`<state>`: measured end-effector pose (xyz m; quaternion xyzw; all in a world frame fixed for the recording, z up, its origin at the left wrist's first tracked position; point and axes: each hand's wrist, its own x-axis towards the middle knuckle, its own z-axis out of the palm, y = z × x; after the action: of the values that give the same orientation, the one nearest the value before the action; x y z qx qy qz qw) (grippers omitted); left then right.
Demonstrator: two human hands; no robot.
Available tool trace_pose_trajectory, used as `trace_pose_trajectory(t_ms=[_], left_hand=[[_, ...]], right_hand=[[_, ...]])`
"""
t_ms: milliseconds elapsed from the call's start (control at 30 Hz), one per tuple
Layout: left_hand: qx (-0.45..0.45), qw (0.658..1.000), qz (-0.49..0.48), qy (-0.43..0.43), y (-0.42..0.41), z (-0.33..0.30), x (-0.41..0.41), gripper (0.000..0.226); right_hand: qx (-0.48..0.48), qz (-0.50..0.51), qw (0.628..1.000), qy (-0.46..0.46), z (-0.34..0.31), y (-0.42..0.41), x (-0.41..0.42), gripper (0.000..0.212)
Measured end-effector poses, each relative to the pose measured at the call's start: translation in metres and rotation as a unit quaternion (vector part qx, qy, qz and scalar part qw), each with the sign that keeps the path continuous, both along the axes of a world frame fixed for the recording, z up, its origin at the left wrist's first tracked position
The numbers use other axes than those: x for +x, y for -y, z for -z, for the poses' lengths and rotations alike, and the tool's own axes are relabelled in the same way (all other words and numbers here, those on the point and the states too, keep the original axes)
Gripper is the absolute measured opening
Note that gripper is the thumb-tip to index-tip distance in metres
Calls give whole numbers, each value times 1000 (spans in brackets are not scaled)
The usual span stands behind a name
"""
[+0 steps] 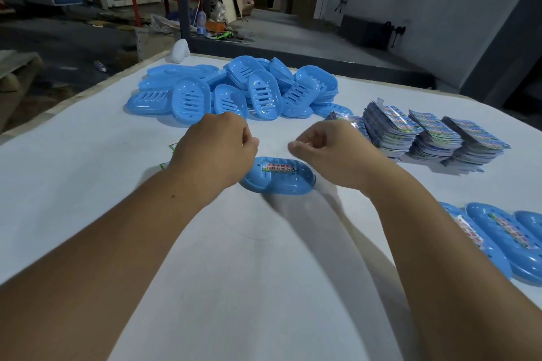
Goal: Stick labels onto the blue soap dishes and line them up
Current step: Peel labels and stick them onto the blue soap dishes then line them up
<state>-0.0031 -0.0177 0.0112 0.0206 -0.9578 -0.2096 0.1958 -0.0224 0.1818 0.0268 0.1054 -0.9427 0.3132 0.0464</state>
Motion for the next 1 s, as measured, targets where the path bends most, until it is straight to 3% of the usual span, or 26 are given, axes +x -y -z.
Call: trace_pose_trajectory(t_ms=[167,267,433,667,800,1000], left_hand=[[-13,1000,-9,-9,1,2,-2,18],[-12,1000,-10,-16,3,3,-2,18],[1,1000,-14,-24,1,4,1,20],[23,1000,10,-13,-4,0,9,19],[29,999,17,-21,-6,-1,13,19],[21,999,42,-23,-6,0,15,21]], right_hand=[[84,-121,989,26,9,18,14,72],[81,-97,992,1,13,18,20,74],[107,26,993,-51,17,-3,37,80],[182,197,963,-4,18,-40,84,70],[250,236,939,-7,19,-52,108,68],[247,247,937,-15,22,-62,128,68]])
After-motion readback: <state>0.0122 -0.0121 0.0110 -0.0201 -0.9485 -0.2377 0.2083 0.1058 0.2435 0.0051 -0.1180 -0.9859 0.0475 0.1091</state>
